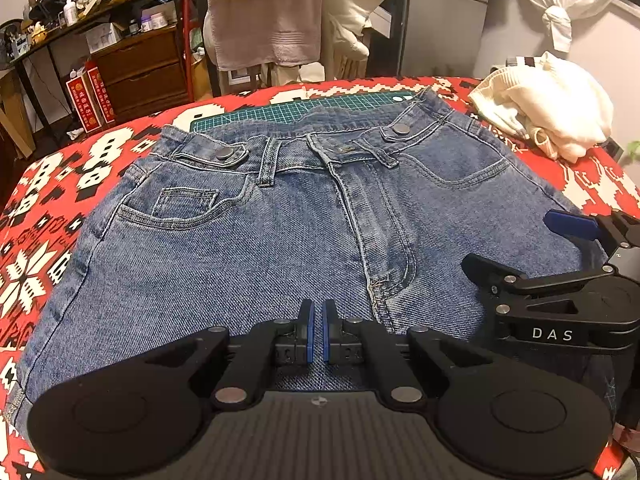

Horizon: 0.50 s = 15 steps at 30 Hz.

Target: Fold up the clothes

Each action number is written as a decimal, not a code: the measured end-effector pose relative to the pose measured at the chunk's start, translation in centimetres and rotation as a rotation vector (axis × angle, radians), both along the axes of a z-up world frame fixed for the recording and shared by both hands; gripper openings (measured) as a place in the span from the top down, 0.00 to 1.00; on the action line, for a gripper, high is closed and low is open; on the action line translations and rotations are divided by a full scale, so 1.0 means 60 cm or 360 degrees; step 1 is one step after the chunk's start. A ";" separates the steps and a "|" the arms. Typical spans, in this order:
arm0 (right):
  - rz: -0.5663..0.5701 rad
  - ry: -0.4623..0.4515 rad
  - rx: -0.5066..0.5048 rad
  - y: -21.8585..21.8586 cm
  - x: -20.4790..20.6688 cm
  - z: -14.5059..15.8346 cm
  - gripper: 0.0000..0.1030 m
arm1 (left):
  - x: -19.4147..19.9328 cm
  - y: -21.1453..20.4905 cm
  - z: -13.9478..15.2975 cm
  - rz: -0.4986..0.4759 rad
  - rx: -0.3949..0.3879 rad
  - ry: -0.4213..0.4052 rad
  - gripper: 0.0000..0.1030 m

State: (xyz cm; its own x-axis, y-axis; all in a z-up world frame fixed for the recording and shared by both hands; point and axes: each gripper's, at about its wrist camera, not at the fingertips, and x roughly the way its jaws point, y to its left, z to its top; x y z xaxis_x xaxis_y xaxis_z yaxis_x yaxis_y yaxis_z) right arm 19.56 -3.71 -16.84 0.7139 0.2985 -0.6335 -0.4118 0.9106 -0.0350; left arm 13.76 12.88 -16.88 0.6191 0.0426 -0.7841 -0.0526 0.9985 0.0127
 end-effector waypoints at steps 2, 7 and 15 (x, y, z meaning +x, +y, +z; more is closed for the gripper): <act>0.0000 0.0000 0.0000 0.000 0.000 0.000 0.00 | 0.001 0.000 0.000 -0.0010 0.0007 0.0000 0.96; 0.0000 0.0000 0.0000 0.000 0.000 0.000 0.00 | 0.003 0.001 0.000 -0.0021 0.0008 0.0009 0.96; 0.0000 0.0000 0.0000 0.000 0.000 0.000 0.00 | 0.022 0.001 0.004 -0.0008 0.0069 0.0000 0.96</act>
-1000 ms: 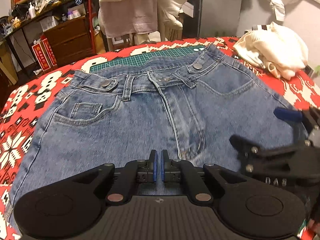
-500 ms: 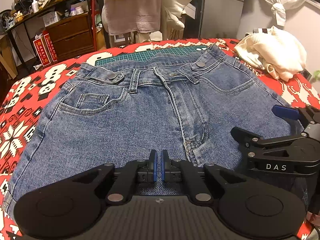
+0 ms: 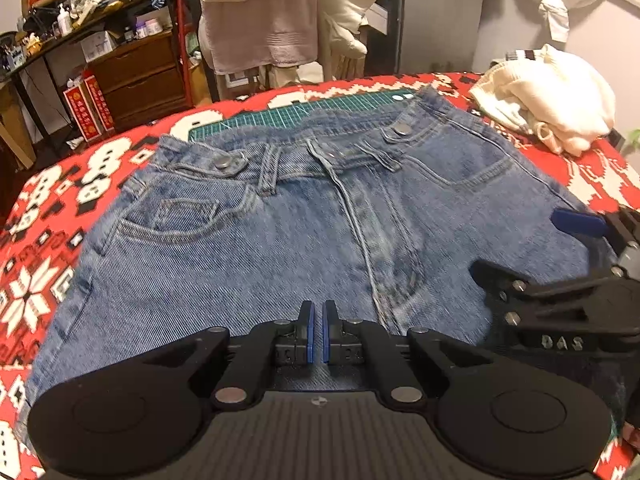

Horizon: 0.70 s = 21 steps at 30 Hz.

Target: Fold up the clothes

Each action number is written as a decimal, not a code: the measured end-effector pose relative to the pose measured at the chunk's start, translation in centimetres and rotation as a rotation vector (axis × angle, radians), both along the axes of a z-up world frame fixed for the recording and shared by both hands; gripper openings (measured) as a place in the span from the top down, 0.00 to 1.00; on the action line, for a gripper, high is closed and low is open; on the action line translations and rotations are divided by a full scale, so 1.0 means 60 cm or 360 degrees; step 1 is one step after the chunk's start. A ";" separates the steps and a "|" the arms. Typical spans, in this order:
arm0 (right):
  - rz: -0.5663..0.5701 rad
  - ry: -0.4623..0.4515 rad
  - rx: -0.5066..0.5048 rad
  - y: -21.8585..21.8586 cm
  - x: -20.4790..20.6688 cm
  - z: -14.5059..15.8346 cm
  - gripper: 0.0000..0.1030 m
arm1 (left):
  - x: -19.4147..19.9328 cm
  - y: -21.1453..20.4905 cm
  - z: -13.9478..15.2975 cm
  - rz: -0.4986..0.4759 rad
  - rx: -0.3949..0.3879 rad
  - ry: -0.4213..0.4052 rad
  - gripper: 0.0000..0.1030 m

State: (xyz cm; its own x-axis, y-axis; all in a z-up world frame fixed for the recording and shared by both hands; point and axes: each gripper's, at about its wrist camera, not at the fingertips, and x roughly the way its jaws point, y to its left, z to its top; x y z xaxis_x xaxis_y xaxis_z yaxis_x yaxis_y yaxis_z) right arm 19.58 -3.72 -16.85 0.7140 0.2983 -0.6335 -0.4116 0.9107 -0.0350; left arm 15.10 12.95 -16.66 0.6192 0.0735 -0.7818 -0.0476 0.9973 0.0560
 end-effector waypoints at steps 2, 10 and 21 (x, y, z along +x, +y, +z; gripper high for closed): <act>0.0000 0.0000 0.0000 0.000 0.000 0.000 0.00 | 0.016 0.004 0.003 0.0026 0.0000 -0.0009 0.96; 0.0000 0.0000 0.0000 0.000 0.000 0.000 0.00 | 0.052 0.015 0.004 0.0048 -0.0022 -0.0016 0.96; 0.0000 0.0000 0.0000 0.000 0.000 0.000 0.00 | 0.018 -0.004 -0.001 -0.0050 0.0078 -0.0019 0.96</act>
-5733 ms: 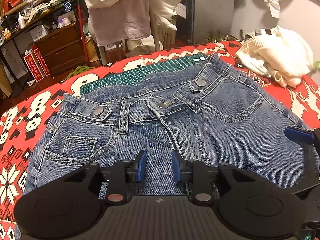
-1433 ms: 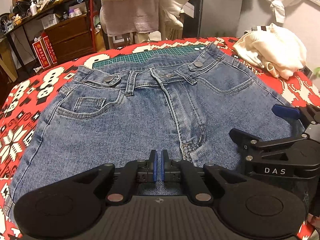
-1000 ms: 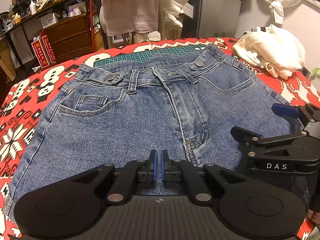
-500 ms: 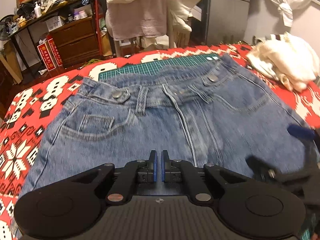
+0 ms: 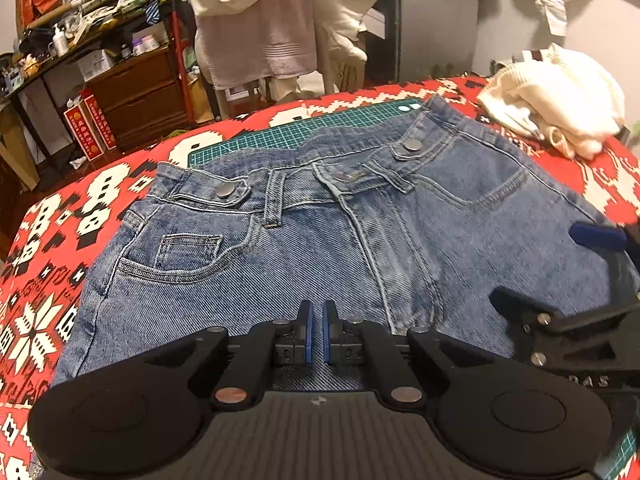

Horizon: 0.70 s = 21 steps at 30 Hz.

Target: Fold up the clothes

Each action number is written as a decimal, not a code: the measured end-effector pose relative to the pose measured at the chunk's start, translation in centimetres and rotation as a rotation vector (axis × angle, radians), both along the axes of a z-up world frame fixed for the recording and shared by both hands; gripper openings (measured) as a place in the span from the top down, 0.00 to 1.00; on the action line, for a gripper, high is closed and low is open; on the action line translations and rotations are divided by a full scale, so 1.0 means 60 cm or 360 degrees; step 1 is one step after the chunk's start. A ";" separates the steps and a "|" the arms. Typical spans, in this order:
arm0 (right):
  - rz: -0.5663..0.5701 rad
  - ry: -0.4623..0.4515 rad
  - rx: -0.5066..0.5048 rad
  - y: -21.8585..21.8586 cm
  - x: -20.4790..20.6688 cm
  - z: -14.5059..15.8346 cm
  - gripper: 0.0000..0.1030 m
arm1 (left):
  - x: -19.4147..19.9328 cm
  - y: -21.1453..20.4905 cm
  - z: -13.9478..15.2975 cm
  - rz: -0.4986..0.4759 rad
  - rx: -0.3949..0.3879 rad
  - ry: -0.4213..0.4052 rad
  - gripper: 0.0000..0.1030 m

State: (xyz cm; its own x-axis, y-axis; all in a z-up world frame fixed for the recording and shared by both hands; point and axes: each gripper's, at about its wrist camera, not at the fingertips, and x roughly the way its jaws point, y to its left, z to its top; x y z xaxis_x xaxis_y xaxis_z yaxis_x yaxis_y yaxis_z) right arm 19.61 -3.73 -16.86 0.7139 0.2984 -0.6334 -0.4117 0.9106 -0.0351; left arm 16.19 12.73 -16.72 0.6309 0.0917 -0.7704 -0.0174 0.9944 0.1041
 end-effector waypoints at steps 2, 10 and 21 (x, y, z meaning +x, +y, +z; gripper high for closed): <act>0.0000 0.0000 0.0000 0.000 0.000 0.000 0.00 | -0.002 -0.001 -0.001 0.0001 0.0006 0.0010 0.95; 0.0000 0.0000 0.0000 0.000 0.000 0.000 0.00 | -0.001 0.011 -0.002 0.0057 -0.0030 0.0026 0.93; 0.0000 0.0000 0.0000 0.000 0.000 0.000 0.00 | 0.009 0.012 -0.002 0.0081 -0.0052 0.0025 0.93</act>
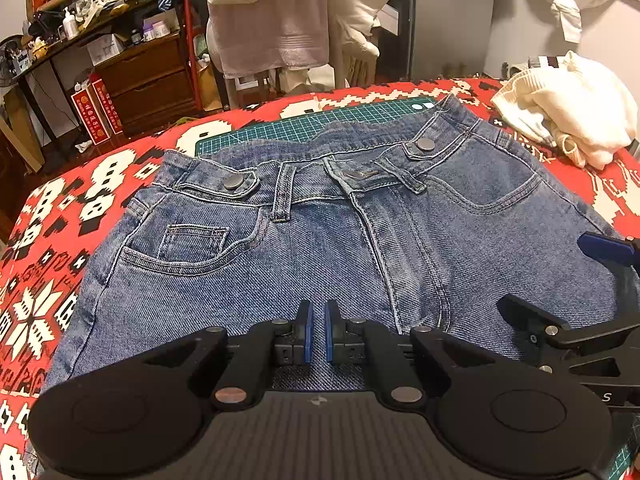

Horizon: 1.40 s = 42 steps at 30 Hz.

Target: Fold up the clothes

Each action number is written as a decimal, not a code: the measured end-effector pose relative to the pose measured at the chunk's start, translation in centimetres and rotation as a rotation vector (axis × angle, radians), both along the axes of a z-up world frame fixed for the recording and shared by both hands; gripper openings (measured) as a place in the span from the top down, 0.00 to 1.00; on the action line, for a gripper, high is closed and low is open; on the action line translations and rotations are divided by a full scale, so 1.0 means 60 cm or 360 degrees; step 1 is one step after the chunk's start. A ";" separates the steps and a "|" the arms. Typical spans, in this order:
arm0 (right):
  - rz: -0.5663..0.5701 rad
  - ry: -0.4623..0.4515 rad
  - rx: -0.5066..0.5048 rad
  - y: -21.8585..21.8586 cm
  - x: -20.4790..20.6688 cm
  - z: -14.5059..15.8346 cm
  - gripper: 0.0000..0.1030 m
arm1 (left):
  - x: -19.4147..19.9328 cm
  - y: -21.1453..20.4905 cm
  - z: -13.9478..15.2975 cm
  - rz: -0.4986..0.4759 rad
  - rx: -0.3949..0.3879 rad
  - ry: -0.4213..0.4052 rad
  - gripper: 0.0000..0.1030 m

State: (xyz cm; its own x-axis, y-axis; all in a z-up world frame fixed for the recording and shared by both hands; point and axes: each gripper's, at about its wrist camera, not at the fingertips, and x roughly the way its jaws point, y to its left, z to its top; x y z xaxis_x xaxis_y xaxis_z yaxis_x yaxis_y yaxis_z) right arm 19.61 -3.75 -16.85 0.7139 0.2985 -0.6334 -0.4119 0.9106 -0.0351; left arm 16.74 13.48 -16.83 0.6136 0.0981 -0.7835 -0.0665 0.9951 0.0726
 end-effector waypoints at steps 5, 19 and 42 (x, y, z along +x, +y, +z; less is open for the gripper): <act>0.0000 0.0000 0.0000 0.000 0.000 0.000 0.00 | -0.006 0.003 -0.001 -0.0001 -0.0012 -0.0008 0.93; 0.0000 0.0000 0.0000 0.000 0.000 0.000 0.00 | -0.006 0.005 0.000 -0.0001 -0.0026 -0.0010 0.93; 0.0000 0.0000 0.0000 -0.001 0.000 0.000 0.00 | -0.127 0.034 -0.006 -0.0041 0.0040 -0.0073 0.91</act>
State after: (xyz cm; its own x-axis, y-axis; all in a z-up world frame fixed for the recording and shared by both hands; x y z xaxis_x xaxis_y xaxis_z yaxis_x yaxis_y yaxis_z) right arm 19.62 -3.79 -16.85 0.7139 0.2984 -0.6335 -0.4117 0.9107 -0.0349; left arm 9.11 15.50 -17.16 0.6516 0.1013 -0.7517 -0.0449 0.9945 0.0951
